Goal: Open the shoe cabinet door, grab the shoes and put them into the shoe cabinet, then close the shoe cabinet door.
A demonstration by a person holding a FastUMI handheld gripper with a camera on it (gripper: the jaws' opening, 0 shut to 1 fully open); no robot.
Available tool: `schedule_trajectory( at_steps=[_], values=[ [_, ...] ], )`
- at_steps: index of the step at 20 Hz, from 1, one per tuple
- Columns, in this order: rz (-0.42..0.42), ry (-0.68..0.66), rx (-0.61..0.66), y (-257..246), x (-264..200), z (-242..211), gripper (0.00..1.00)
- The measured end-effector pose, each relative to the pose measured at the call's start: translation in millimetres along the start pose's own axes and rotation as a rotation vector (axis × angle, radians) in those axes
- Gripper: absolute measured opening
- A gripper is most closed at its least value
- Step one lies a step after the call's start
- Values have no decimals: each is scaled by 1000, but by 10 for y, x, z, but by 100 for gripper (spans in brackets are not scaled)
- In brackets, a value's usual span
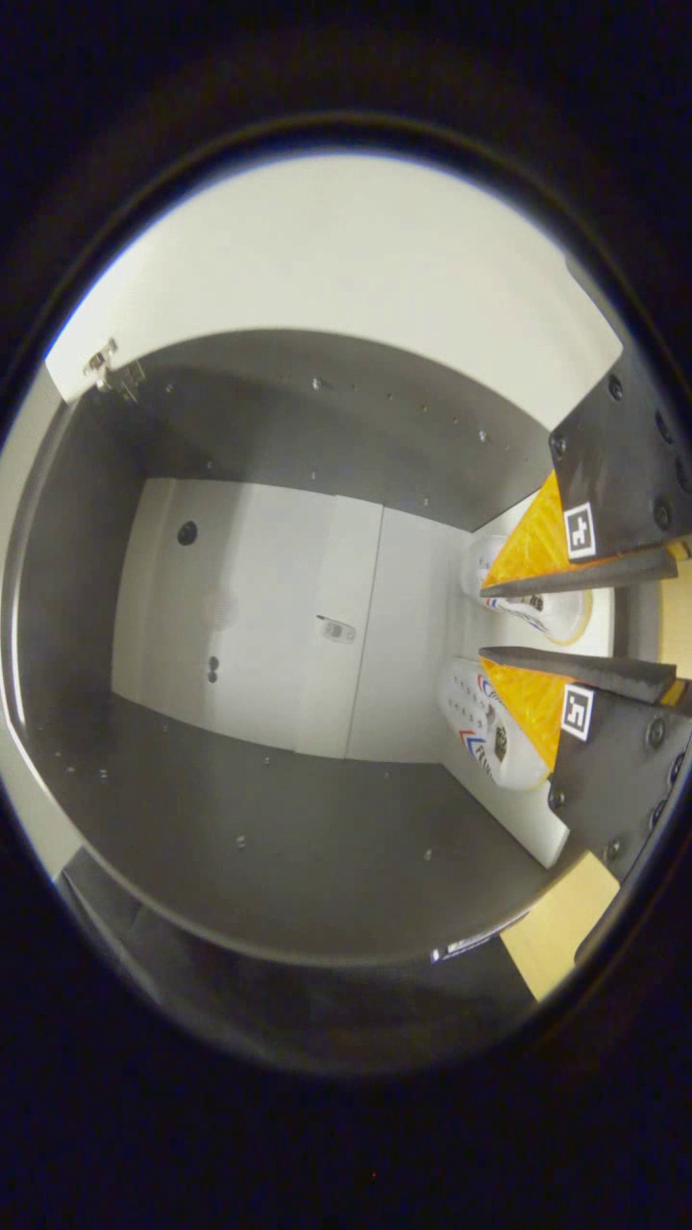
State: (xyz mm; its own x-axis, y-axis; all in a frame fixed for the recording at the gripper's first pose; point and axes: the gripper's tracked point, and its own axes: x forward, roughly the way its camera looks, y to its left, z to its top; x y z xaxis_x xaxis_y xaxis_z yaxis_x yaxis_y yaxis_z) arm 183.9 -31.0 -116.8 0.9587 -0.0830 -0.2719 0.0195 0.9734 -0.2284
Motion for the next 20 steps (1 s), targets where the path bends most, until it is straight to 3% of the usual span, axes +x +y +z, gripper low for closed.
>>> schedule_trajectory(
  at_steps=[8, 20],
  values=[
    [12, -47, 28, -423, -1064, 181, 33],
    [159, -86, 108, -963, -2405, 325, 33]
  ],
)
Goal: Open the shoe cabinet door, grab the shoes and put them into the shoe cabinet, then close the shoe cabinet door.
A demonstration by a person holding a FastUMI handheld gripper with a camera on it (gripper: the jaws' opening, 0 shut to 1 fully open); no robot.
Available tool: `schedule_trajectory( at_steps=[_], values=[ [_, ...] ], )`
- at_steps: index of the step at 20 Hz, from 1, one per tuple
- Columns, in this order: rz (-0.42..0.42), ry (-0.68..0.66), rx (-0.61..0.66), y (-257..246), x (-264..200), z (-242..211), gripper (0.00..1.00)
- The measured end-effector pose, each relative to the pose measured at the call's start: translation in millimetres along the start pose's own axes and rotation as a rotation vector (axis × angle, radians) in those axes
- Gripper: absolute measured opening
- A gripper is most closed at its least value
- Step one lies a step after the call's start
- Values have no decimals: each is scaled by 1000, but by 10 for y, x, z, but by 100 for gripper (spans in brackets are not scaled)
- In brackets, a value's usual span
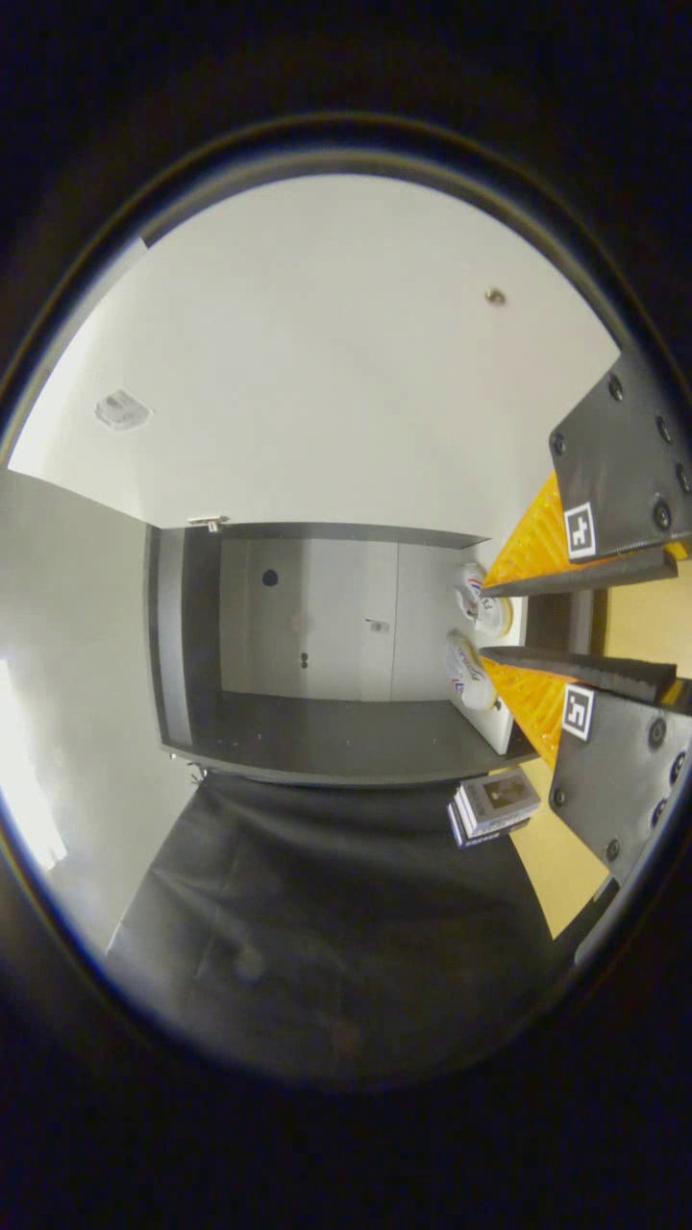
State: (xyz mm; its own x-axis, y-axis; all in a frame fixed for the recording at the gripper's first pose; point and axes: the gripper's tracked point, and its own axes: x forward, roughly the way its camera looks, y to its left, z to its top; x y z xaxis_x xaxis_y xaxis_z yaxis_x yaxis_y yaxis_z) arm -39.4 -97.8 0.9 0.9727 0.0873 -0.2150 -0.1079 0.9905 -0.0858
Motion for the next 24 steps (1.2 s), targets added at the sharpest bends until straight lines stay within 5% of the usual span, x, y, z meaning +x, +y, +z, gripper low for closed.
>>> schedule_trajectory(
  at_steps=[8, 17, 24],
  values=[
    [96, -32, 29, -351, -859, 129, 33],
    [-6, -59, 69, -1117, -1168, 111, 33],
    [-80, -41, 68, -1493, -862, -77, 33]
  ],
)
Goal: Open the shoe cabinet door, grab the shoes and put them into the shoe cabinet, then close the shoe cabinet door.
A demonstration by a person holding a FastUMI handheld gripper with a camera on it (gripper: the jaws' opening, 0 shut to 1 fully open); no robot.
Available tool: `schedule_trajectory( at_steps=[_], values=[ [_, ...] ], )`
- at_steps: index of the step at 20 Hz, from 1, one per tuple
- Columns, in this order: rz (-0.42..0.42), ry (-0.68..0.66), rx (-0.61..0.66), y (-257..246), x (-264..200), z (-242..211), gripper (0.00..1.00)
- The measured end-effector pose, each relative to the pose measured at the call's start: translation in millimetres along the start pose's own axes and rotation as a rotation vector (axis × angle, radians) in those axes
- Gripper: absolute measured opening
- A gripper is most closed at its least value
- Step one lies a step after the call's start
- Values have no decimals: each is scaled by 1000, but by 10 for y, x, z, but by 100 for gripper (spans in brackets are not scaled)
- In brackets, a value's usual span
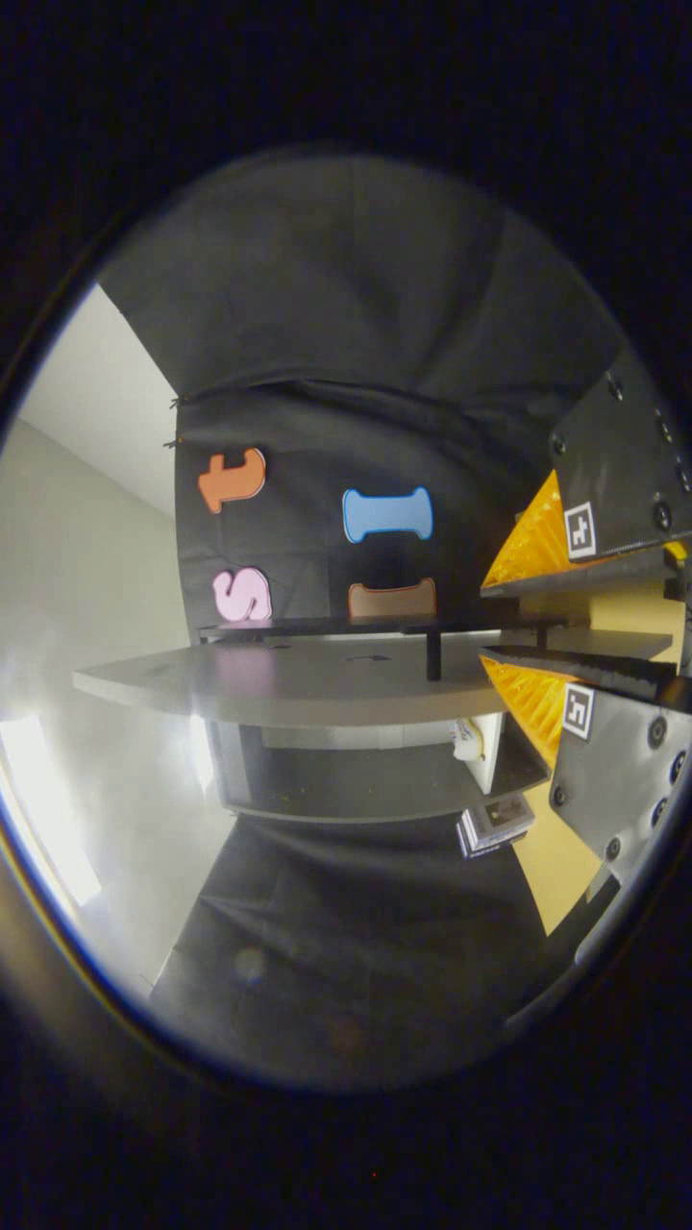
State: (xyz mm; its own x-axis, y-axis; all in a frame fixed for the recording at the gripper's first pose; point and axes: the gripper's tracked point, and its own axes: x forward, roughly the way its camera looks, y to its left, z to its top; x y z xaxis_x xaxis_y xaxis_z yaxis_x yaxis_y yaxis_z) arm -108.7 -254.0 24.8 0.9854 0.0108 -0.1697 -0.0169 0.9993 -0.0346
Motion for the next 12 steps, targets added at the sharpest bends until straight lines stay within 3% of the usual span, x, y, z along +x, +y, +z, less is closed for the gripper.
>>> schedule_trajectory(
  at_steps=[12],
  values=[
    [159, 79, -21, 470, 351, -346, 31]
  ],
)
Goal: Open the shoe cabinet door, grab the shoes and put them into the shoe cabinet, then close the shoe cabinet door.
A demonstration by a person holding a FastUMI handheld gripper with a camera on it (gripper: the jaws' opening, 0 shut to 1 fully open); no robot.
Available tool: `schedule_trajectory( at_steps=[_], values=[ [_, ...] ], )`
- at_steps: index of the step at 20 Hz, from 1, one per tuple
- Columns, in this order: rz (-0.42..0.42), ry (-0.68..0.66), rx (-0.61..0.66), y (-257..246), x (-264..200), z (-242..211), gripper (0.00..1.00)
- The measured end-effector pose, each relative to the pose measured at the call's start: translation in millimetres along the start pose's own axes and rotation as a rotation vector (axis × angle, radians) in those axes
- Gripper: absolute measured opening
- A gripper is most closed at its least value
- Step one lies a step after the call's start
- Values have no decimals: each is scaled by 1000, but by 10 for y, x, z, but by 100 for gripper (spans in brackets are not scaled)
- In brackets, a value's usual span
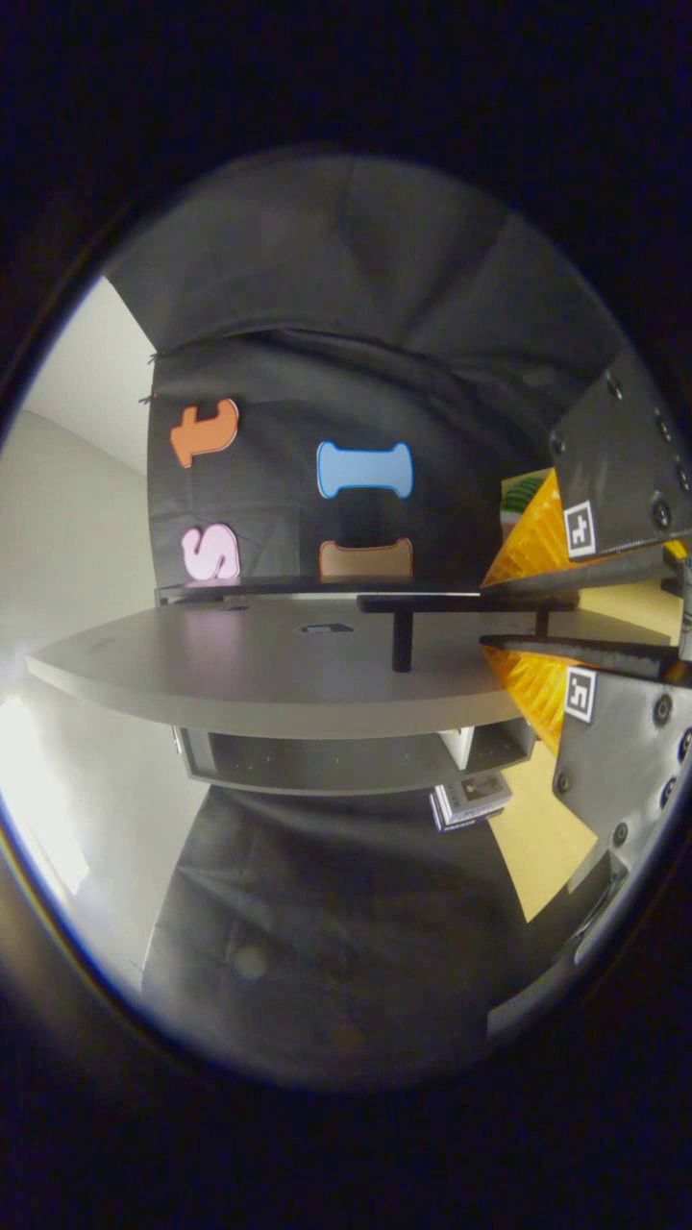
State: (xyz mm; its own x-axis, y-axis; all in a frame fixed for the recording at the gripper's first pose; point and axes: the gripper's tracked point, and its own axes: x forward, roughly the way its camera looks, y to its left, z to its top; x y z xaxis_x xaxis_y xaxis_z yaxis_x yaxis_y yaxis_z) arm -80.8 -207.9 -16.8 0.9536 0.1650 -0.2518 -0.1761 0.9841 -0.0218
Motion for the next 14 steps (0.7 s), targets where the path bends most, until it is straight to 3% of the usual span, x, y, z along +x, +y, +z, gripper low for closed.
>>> schedule_trajectory(
  at_steps=[14],
  values=[
    [246, 37, 87, 1153, 531, -147, 31]
  ],
)
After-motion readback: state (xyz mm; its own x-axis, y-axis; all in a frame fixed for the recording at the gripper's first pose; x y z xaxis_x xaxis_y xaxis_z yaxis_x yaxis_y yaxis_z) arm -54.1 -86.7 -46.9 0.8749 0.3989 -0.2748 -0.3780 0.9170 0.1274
